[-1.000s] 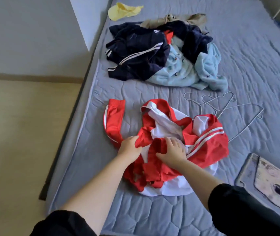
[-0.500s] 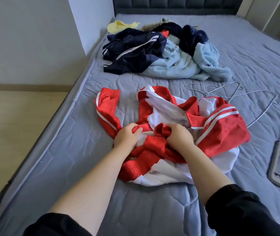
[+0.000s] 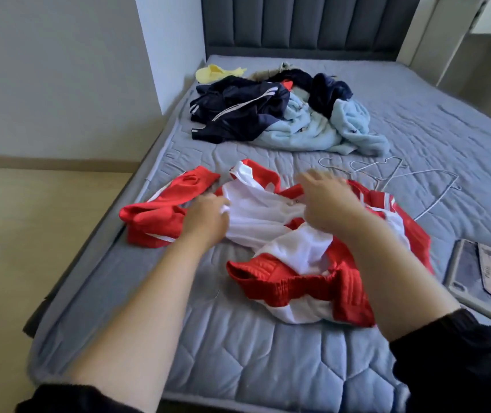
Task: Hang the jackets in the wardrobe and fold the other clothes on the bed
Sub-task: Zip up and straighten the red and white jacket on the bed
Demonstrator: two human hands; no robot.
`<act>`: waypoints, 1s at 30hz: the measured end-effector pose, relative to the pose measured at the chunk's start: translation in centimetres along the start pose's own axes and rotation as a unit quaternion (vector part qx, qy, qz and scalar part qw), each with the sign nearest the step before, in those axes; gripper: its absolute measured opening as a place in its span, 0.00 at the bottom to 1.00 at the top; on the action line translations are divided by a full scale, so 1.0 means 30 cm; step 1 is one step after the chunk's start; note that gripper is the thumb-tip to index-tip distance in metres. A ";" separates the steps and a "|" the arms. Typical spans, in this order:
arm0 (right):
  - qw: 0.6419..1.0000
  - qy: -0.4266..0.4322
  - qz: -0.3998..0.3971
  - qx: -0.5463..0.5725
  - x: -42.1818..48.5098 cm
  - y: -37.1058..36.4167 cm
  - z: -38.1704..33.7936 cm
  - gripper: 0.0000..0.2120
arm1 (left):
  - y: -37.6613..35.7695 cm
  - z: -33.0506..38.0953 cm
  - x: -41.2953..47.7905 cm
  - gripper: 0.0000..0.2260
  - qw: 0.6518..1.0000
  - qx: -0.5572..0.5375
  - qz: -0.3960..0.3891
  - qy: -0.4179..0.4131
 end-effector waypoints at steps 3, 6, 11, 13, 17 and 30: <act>0.996 0.026 -0.083 0.037 -0.001 -0.063 -0.056 0.24 | -0.092 0.109 -0.031 0.14 0.958 0.040 -0.273 -0.077; 0.964 -0.021 -0.263 -0.011 -0.031 -0.206 0.033 0.23 | -0.174 0.131 -0.070 0.18 0.926 -0.061 -0.371 -0.019; 0.971 -0.063 -0.215 0.079 0.028 -0.341 0.149 0.22 | -0.286 0.103 -0.010 0.14 0.774 -0.502 -0.320 0.213; 0.977 -0.060 -0.187 0.080 0.086 -0.354 0.164 0.17 | -0.324 0.115 0.013 0.11 0.701 -0.590 -0.294 0.274; 0.987 -0.030 0.062 0.144 0.173 -0.282 0.169 0.08 | -0.372 0.144 0.052 0.13 0.683 -0.629 -0.277 0.246; 0.978 -0.138 -0.115 0.105 0.263 -0.297 0.341 0.11 | -0.157 0.134 0.060 0.15 0.870 -0.164 -0.452 0.108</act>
Point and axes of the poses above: each hand's wrist, its own x-axis towards the middle knuckle, its own y-axis out of the back of the hand, z = x × y, the point moved 3 cm from there along x, towards the middle knuckle, and after that the axes turned 13 degrees about x, right-handed, at the moved point
